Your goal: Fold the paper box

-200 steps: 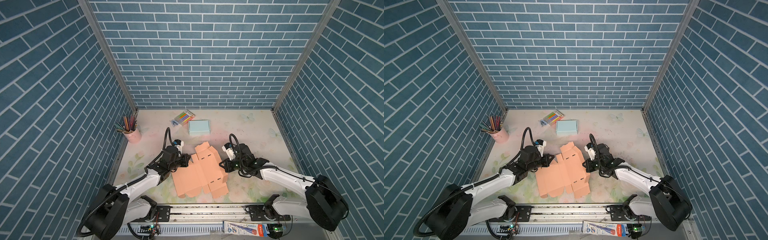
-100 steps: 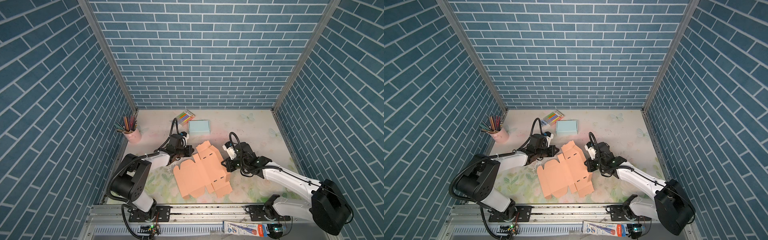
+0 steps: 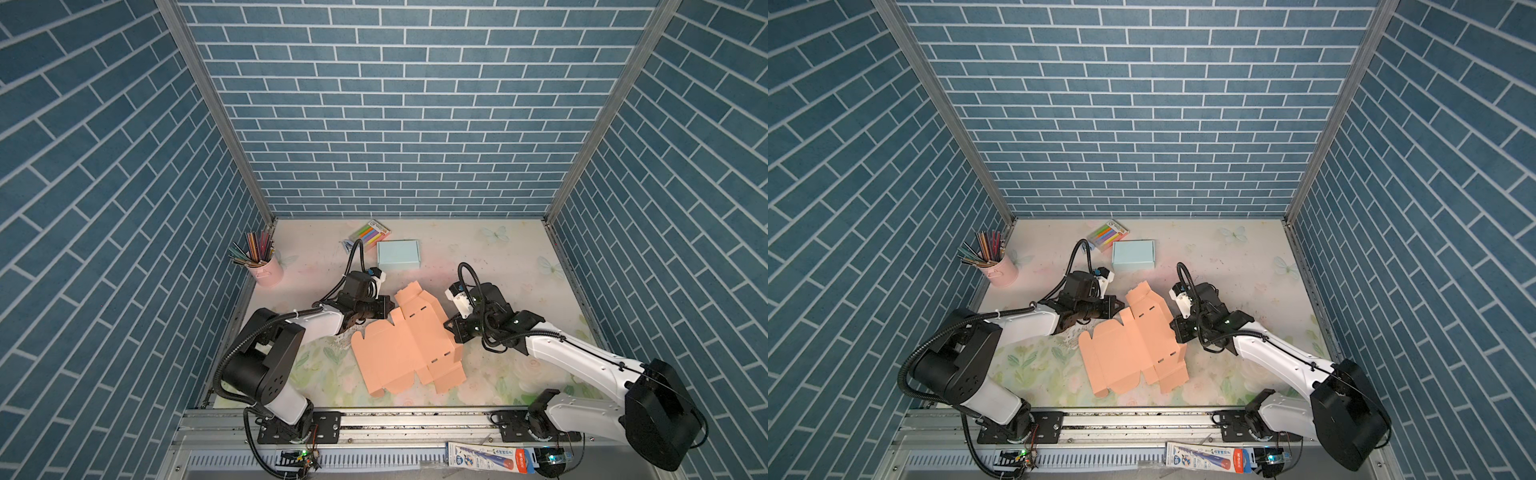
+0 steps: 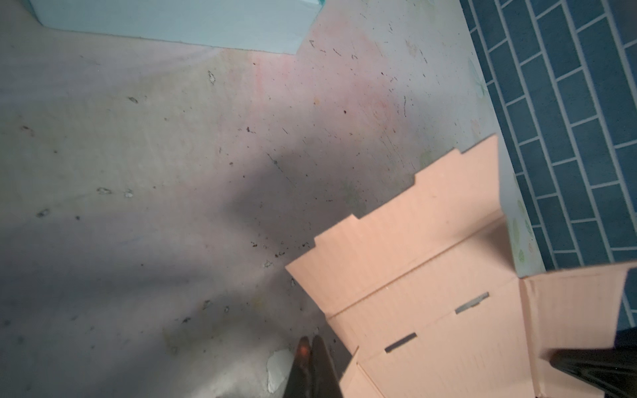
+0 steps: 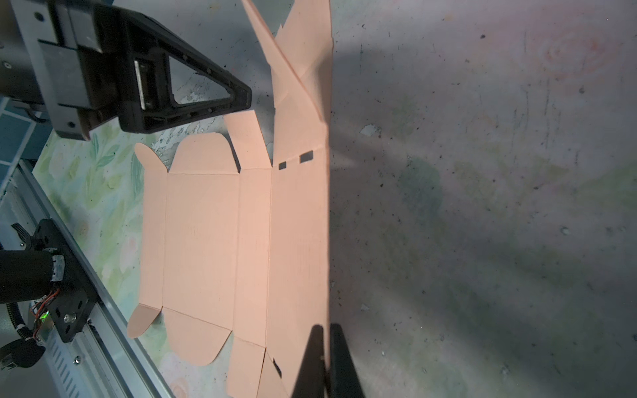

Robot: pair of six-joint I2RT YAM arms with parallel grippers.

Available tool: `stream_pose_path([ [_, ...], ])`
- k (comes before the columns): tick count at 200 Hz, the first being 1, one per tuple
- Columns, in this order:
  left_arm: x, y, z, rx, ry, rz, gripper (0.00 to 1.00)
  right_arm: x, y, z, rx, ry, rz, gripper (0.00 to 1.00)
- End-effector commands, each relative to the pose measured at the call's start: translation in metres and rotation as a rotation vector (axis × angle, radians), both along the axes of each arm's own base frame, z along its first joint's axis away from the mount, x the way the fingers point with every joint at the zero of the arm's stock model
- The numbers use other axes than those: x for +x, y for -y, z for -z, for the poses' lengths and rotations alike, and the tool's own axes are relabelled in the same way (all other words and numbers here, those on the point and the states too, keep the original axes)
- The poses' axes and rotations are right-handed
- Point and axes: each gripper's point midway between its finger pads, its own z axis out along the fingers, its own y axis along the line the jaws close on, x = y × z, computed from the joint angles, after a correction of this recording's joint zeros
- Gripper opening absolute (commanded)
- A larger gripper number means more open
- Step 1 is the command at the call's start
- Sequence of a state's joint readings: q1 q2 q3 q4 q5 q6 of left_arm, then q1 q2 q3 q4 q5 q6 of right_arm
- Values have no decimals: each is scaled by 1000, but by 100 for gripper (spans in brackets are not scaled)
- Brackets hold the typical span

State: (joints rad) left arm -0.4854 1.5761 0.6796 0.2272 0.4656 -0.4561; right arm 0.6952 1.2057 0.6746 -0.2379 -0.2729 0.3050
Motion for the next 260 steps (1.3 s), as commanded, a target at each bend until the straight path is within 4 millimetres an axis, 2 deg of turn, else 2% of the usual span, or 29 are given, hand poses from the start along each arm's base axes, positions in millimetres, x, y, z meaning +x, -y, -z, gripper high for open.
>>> stream_pose_path([
  [1, -14, 5, 1, -2, -6, 25, 3, 11, -4, -13, -5, 70, -21, 1],
  [101, -54, 30, -4, -23, -14, 76, 3, 16, -1, -13, -49, 101, -33, 0],
  [141, -59, 35, 3, -24, -23, 81, 3, 9, -9, -30, -4, 166, -92, 0],
  [172, -51, 24, -21, -61, 38, 38, 3, 4, -8, -32, -71, 237, -124, 0],
  [211, -33, 7, -45, -62, 81, -2, 3, -2, -8, -21, -170, 269, -173, 0],
  [243, -23, 3, -74, -85, 136, -16, 3, -6, -12, -21, -243, 322, -204, 0],
  [260, -22, 7, -91, -117, 166, 0, 3, -8, -15, -23, -269, 357, -222, 0],
])
